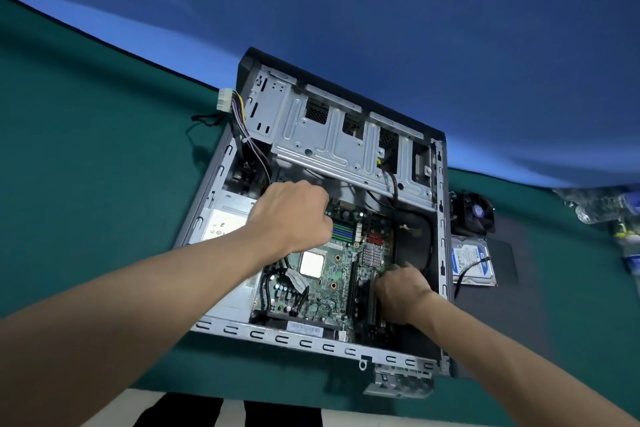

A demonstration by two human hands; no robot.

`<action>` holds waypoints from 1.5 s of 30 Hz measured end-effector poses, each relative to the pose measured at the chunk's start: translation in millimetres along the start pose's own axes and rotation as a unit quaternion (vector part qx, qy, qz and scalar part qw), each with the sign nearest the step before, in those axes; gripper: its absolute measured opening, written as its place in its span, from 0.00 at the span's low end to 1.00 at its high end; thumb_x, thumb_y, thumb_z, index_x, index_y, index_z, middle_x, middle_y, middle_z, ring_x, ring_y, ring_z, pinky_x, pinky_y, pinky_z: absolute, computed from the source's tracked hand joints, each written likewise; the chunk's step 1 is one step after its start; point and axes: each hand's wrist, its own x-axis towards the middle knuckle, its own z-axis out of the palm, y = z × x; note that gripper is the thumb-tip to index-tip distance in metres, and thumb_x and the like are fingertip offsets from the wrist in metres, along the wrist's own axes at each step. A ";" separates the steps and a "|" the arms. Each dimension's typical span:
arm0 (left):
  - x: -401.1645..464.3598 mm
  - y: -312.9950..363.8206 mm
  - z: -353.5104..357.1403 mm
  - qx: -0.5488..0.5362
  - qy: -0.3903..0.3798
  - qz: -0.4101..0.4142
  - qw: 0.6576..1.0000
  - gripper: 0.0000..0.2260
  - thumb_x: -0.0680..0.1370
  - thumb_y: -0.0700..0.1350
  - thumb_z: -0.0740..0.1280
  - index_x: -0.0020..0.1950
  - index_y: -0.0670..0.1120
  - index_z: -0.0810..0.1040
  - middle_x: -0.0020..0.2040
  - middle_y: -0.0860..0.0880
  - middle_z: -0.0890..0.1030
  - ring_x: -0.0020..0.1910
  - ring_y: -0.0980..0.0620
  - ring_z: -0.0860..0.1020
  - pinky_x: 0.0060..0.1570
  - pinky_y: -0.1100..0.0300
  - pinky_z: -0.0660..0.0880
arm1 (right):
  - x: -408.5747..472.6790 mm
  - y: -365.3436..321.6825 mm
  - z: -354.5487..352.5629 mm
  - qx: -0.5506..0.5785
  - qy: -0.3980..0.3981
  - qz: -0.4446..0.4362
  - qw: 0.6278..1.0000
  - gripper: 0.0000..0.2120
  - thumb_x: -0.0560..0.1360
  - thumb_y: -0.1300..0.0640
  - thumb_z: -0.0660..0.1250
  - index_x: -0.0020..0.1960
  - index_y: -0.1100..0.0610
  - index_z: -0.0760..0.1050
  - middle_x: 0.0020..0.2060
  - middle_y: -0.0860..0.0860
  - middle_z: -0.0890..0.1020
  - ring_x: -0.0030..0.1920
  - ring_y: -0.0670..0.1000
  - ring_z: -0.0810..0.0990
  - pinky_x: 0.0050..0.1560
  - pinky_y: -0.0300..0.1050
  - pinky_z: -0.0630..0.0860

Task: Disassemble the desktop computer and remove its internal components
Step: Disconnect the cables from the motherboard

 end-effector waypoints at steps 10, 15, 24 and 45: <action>-1.4 1.2 -2.0 -0.008 -0.006 -0.004 1.000 0.08 0.67 0.46 0.59 0.35 0.47 0.77 0.30 0.50 0.78 0.33 0.48 0.77 0.41 0.55 0.76 | -6.2 -15.5 22.7 -0.125 0.009 -0.058 0.990 0.12 0.80 0.67 0.55 0.54 0.60 0.77 0.48 0.52 0.82 0.44 0.51 0.81 0.26 0.41 0.64; -1.2 2.2 -2.5 -0.002 -0.005 -0.007 1.000 0.08 0.67 0.45 0.60 0.35 0.47 0.78 0.30 0.50 0.79 0.31 0.48 0.77 0.41 0.54 0.77 | -8.6 -16.2 21.8 -0.065 0.031 -0.002 0.997 0.11 0.81 0.66 0.55 0.56 0.59 0.75 0.46 0.49 0.81 0.40 0.49 0.77 0.27 0.41 0.65; -2.1 2.3 -3.2 -0.010 0.002 -0.011 1.000 0.06 0.68 0.45 0.61 0.34 0.46 0.77 0.29 0.49 0.78 0.31 0.47 0.76 0.41 0.54 0.77 | -1.2 -19.9 27.6 -0.085 0.045 -0.011 0.995 0.09 0.81 0.64 0.55 0.57 0.60 0.73 0.48 0.50 0.81 0.47 0.48 0.80 0.37 0.41 0.70; -1.6 -0.4 0.6 -0.011 0.013 0.002 1.000 0.06 0.69 0.46 0.60 0.34 0.48 0.75 0.30 0.51 0.78 0.33 0.47 0.77 0.40 0.57 0.74 | -33.1 -1.1 -51.9 0.387 0.204 0.015 0.899 0.11 0.74 0.45 0.67 0.46 0.52 0.73 0.40 0.50 0.80 0.42 0.53 0.77 0.39 0.43 0.70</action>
